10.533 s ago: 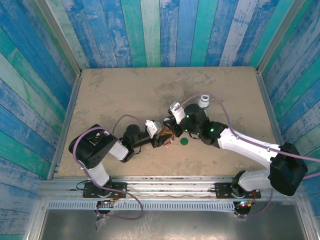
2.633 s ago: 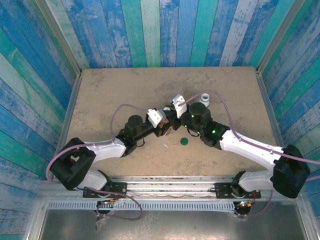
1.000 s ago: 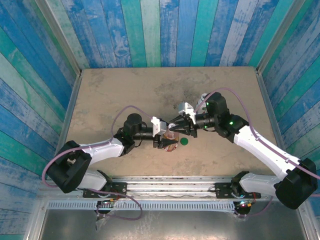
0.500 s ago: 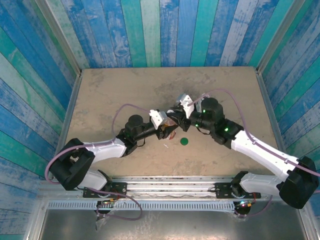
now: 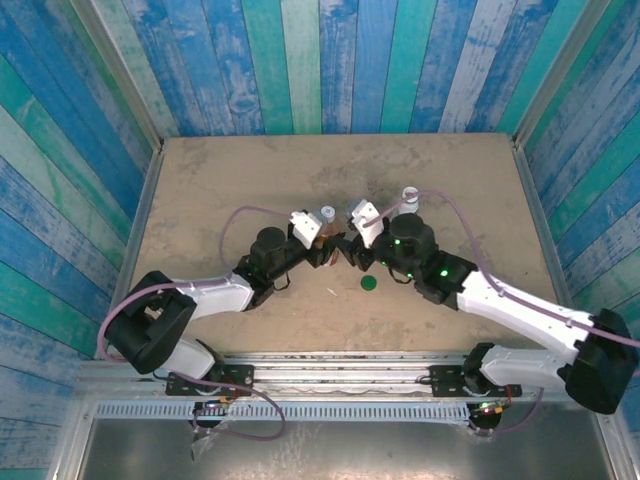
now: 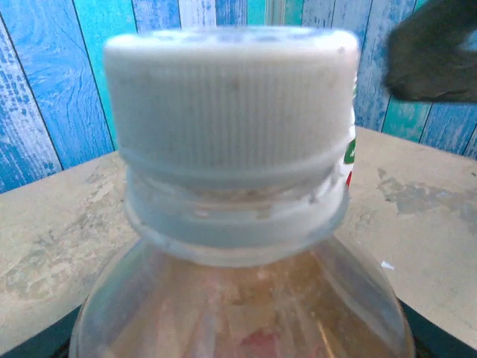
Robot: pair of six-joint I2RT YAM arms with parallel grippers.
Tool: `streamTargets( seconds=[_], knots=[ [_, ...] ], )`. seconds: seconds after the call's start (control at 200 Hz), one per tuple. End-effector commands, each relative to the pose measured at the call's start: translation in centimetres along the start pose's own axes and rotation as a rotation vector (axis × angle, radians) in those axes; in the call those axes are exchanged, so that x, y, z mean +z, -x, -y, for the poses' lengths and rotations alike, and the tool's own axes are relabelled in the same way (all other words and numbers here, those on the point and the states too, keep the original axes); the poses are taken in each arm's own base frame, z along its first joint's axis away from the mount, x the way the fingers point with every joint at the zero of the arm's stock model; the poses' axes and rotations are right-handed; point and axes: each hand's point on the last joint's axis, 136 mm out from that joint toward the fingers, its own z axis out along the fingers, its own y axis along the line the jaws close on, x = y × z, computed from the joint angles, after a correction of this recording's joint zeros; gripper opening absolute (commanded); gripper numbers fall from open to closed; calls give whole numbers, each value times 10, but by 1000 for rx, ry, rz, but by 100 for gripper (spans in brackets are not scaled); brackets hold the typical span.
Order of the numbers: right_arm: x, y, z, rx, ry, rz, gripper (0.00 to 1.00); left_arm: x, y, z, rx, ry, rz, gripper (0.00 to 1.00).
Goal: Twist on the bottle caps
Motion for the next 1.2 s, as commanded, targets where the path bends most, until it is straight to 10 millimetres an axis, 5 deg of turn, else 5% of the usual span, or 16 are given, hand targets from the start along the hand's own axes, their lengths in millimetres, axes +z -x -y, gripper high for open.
streamTargets(
  seconds=[0.0, 0.17, 0.351, 0.942, 1.192],
  knots=[
    [-31, 7, -28, -195, 197, 30, 63, -9, 15, 21, 118, -117, 7, 64],
    [-61, -5, -49, -400, 349, -54, 62, -19, 4, 48, 228, -281, -45, 64],
    [-71, -16, -45, -497, 410, -266, 62, -24, -4, 57, 290, -351, -99, 65],
    [-34, -10, -34, -631, 487, -480, 52, -46, 19, 81, 352, -492, -38, 65],
    [-26, -11, -41, -608, 532, -476, 38, -48, 23, 82, 352, -497, -26, 65]
  ],
)
